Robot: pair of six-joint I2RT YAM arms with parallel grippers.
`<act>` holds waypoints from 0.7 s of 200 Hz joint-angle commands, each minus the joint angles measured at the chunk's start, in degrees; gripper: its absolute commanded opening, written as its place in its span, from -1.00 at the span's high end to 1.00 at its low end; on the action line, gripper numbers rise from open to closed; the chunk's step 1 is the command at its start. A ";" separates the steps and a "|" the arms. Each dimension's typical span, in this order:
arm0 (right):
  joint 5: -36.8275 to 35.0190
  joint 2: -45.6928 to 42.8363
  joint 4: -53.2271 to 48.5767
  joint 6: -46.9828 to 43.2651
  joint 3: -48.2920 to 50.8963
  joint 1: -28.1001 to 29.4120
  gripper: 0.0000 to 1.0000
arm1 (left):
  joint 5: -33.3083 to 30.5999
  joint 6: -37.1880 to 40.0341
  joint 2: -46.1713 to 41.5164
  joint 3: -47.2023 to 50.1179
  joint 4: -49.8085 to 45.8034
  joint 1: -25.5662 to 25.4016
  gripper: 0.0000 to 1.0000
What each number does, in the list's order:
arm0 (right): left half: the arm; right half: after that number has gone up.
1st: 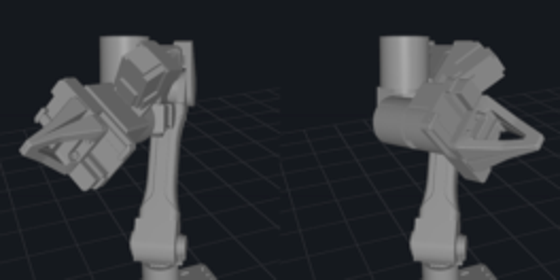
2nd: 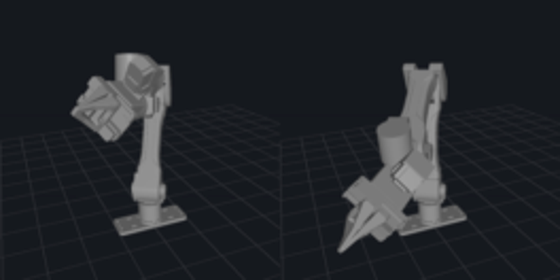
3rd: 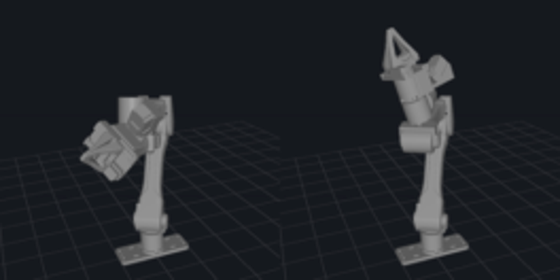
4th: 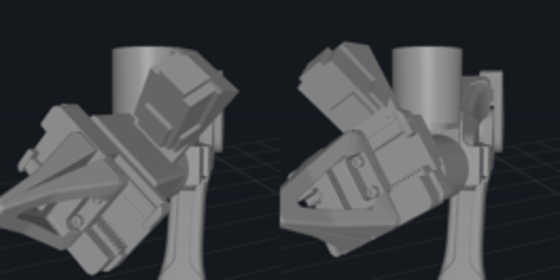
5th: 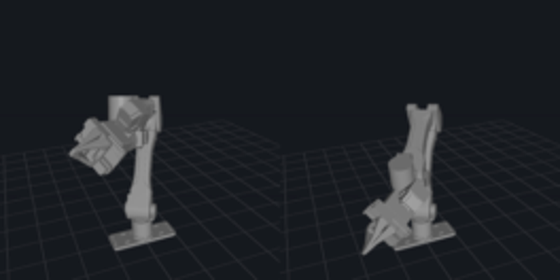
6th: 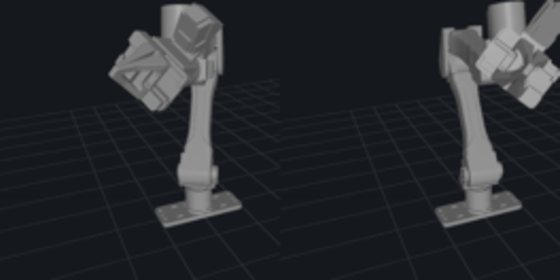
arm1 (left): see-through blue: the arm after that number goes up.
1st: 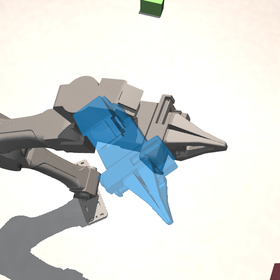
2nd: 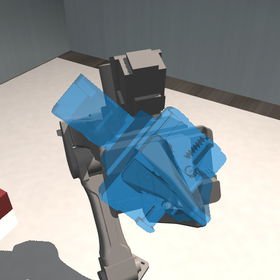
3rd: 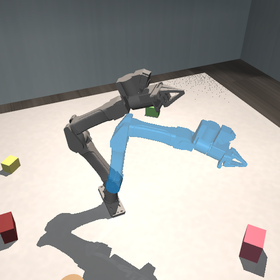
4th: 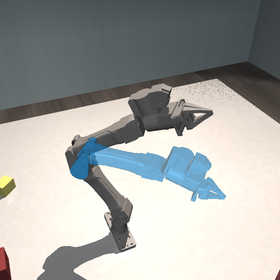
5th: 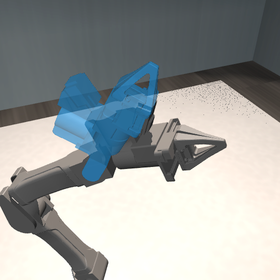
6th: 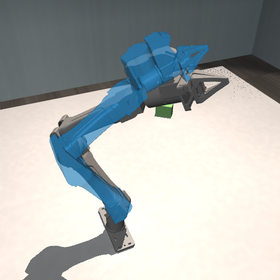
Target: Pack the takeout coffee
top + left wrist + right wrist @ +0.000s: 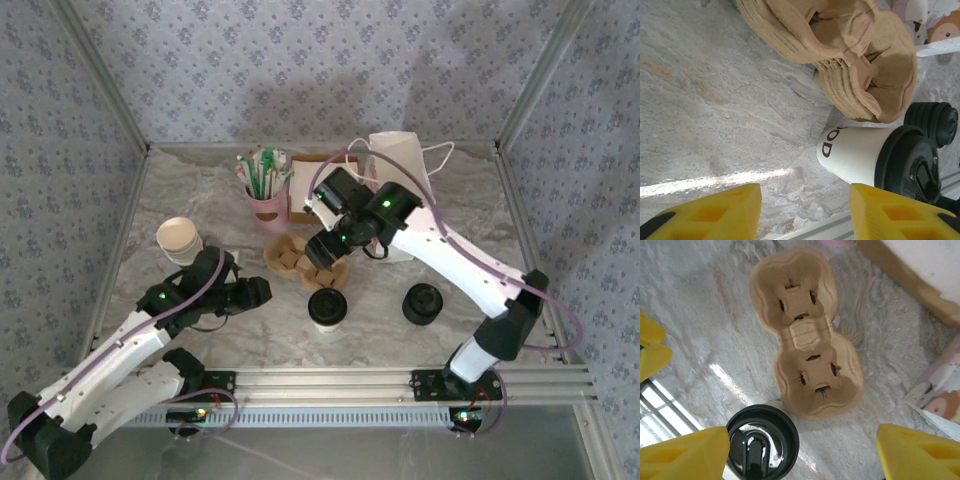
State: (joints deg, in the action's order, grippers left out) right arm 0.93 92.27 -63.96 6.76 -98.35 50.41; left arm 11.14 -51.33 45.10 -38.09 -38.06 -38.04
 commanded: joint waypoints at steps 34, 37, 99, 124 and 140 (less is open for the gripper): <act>0.70 6.62 5.31 -4.31 2.55 1.15 -0.57 | -1.47 -1.41 5.33 3.00 9.05 -0.50 0.11; 0.86 7.15 5.46 -4.36 2.65 1.17 -0.57 | -1.64 -1.33 5.72 3.14 9.40 -0.54 0.12; 1.81 15.60 6.24 -7.44 0.36 1.27 -0.42 | -0.84 -1.06 8.98 4.72 14.98 4.17 0.20; 1.47 18.74 5.94 -8.65 -1.13 1.18 -0.35 | 0.39 -1.06 8.88 5.81 15.99 6.12 0.20; 0.89 20.41 5.61 -8.91 -2.40 1.20 -0.28 | 0.79 -0.89 9.00 6.26 16.39 6.74 0.22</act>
State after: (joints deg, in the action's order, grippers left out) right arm 2.17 110.52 -57.56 -0.12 -97.51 51.31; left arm 10.44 -52.21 54.33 -32.56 -23.70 -32.16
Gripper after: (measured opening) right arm 0.660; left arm 0.395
